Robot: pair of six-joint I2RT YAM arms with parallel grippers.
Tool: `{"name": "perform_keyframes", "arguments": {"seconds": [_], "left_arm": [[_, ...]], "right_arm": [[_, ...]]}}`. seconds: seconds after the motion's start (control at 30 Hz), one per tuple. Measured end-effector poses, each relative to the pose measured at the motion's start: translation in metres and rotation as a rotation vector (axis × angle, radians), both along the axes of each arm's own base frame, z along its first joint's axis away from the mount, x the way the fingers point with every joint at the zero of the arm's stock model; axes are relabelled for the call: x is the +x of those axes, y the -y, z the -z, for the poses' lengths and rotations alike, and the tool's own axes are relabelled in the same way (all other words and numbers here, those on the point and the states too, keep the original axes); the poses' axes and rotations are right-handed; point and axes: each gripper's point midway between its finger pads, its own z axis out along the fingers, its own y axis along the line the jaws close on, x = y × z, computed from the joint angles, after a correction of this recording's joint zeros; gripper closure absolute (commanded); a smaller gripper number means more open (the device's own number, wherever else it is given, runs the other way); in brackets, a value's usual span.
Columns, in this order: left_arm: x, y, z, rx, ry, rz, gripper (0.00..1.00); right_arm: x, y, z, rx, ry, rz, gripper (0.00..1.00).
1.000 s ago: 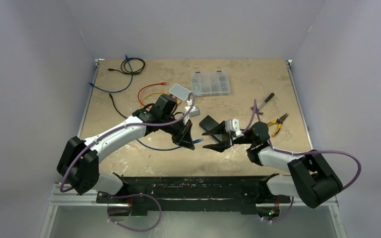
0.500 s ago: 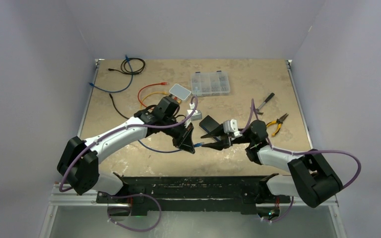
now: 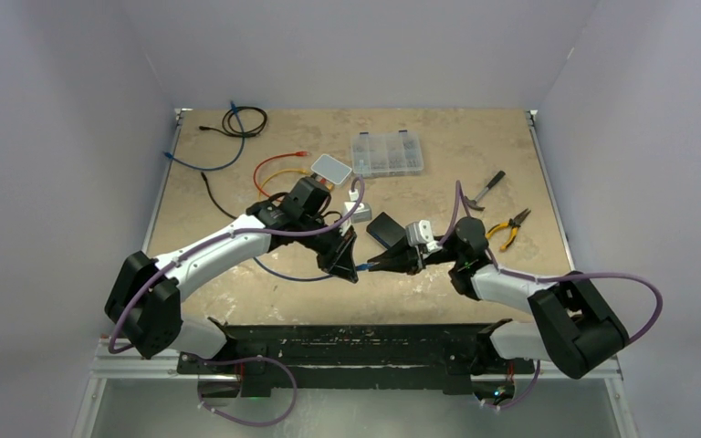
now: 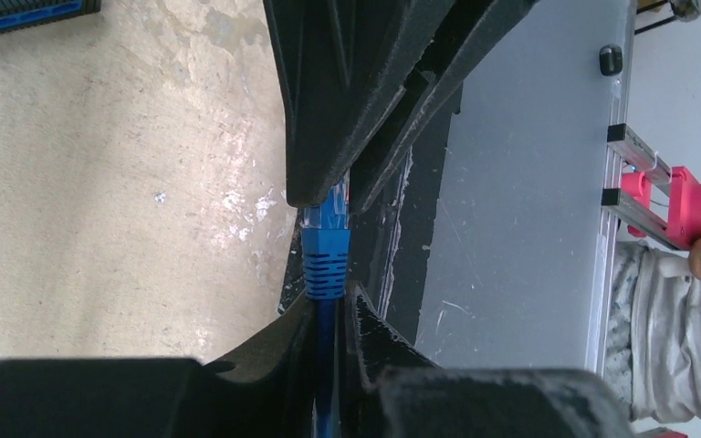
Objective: Insert the plug into the switch port
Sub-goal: Pick up the connector from the center of the board.
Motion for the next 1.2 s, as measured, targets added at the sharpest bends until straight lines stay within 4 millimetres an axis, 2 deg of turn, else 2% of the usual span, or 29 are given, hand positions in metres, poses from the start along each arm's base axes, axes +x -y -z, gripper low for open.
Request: {"name": "perform_keyframes", "arguments": {"seconds": [0.17,0.23,0.27,0.33,0.47,0.57,0.83,1.0,1.2], "left_arm": [[0.009,-0.004,-0.001,0.032,0.084,-0.038,0.45],[0.017,-0.008,-0.007,0.043,0.153,-0.072,0.22],[0.02,-0.011,-0.011,0.043,0.193,-0.087,0.16],[0.026,-0.015,-0.021,0.04,0.262,-0.121,0.13],[0.039,-0.027,-0.043,0.021,0.414,-0.203,0.09],[0.045,-0.038,-0.051,0.007,0.501,-0.273,0.07],[0.055,-0.052,-0.051,-0.024,0.612,-0.374,0.05],[0.052,-0.048,-0.056,-0.092,0.698,-0.317,0.21],[0.044,-0.036,-0.044,-0.127,0.742,-0.203,0.3]], "right_arm": [[0.002,-0.001,-0.001,-0.005,-0.01,0.002,1.0],[0.004,-0.002,0.0,-0.008,-0.018,0.002,1.0],[0.004,-0.002,0.0,-0.01,-0.024,0.002,1.0],[0.004,-0.002,0.002,-0.014,-0.036,0.001,1.0],[0.004,-0.002,0.002,-0.015,-0.046,0.001,1.0],[0.003,-0.002,0.002,-0.016,-0.061,0.002,1.0],[0.003,-0.002,-0.001,-0.014,-0.082,0.008,1.0],[0.003,-0.002,-0.002,-0.012,-0.088,0.007,1.0],[0.005,-0.003,-0.003,-0.008,-0.094,0.018,1.0]]}}
